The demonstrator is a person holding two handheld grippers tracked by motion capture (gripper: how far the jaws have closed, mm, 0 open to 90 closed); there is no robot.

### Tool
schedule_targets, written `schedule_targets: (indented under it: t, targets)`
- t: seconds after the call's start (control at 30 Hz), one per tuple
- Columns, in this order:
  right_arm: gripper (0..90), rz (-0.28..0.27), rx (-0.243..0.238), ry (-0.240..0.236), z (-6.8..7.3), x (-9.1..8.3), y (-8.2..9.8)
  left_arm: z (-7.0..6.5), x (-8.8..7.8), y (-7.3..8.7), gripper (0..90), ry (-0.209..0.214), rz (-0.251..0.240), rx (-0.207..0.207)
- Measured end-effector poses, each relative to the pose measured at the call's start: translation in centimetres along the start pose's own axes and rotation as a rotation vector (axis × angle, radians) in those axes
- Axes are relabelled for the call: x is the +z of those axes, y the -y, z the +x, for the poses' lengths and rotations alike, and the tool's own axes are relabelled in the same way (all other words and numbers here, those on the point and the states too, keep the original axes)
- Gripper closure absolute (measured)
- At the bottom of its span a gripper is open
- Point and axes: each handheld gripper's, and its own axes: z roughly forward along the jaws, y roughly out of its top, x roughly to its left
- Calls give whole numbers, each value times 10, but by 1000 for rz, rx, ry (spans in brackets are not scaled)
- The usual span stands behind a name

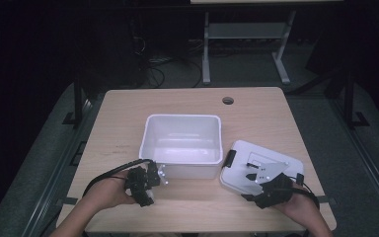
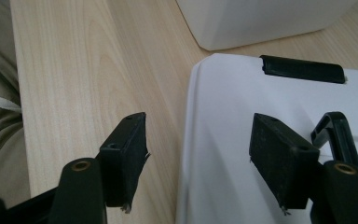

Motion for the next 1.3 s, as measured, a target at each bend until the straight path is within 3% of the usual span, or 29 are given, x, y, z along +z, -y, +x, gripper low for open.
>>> schedule_targets:
  t: [0.37,1.3]
  targets:
    - [358,-6,2,7,1,-2,-1,1,4,-1,584,7,25,10]
    - [351,0,6,5,0,-1,1,0,3,0,599,5,46,21]
